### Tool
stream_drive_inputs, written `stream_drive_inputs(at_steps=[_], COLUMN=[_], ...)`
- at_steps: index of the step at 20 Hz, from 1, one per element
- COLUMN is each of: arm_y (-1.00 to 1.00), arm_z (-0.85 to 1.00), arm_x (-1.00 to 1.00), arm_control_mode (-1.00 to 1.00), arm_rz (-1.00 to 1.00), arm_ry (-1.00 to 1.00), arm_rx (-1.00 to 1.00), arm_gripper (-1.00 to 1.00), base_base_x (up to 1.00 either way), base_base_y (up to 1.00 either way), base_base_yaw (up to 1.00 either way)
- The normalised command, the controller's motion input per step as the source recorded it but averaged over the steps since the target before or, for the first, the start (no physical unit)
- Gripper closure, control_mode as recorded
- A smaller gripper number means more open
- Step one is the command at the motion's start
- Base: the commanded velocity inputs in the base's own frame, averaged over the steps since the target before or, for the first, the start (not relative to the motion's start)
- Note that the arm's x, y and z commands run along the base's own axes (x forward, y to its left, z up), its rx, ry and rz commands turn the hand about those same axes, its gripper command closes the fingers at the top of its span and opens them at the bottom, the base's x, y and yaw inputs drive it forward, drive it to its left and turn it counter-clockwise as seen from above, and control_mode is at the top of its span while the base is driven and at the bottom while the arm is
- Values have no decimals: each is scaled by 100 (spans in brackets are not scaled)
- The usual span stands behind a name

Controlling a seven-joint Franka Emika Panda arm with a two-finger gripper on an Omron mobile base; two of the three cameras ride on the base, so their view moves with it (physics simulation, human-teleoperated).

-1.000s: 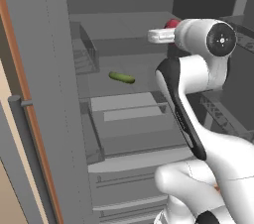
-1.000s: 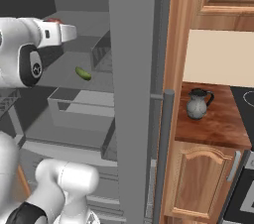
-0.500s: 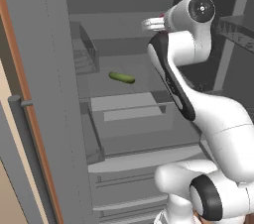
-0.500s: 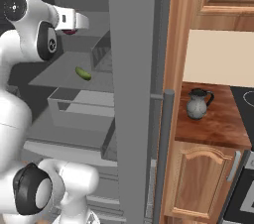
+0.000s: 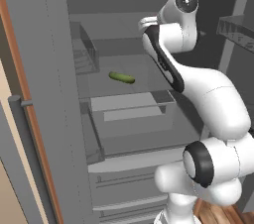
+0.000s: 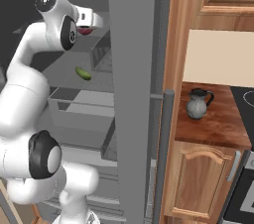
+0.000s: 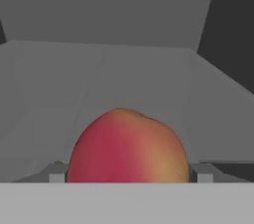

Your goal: Move the cucumber and peach from the second highest shelf to the top shelf to make space. Then, place the pitcher from the counter on the cleared second highest shelf.

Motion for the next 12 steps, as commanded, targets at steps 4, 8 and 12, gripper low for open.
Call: stream_drive_inputs(at_steps=[4, 8, 12], arm_y=[-16, -21, -17], arm_z=[-22, -14, -10], arm_x=[92, 95, 97], arm_control_mode=[-100, -100, -100], arm_rz=[0, 0, 0], arm_ry=[4, 4, 5], arm_rx=[0, 0, 0], arm_gripper=[100, 100, 100], base_base_x=[0, 0, 0], base_base_y=[0, 0, 0], base_base_yaw=[0, 0, 0])
